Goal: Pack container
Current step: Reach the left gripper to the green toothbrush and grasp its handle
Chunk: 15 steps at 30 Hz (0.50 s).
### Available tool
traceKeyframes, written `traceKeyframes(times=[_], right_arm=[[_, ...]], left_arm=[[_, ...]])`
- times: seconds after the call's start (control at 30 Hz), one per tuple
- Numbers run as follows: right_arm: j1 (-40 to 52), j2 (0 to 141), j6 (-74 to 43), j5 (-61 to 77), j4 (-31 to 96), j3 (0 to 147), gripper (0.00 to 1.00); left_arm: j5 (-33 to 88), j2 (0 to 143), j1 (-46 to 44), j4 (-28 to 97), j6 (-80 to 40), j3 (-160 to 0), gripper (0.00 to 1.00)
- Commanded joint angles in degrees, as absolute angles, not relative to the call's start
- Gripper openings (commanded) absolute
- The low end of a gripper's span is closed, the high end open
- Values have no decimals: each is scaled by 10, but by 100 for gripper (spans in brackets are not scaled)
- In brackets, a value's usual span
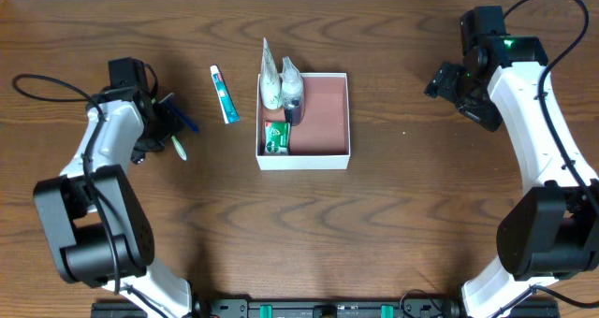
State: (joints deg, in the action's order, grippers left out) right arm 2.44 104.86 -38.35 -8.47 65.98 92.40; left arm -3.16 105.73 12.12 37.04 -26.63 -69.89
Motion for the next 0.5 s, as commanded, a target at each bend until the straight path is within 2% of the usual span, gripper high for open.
traceKeyframes(times=[0.0,0.1,0.47], right_arm=[[23,1051,-387,-86,660,924,99],[23,1051,-387,-86,660,924,99],[23,1051,-387,-86,660,924,99]], left_arm=[[-34,1072,120,366,-264,-706,75],[-34,1078,120,358,-260,-706,70],[0,1088,120,329,-220,-706,62]])
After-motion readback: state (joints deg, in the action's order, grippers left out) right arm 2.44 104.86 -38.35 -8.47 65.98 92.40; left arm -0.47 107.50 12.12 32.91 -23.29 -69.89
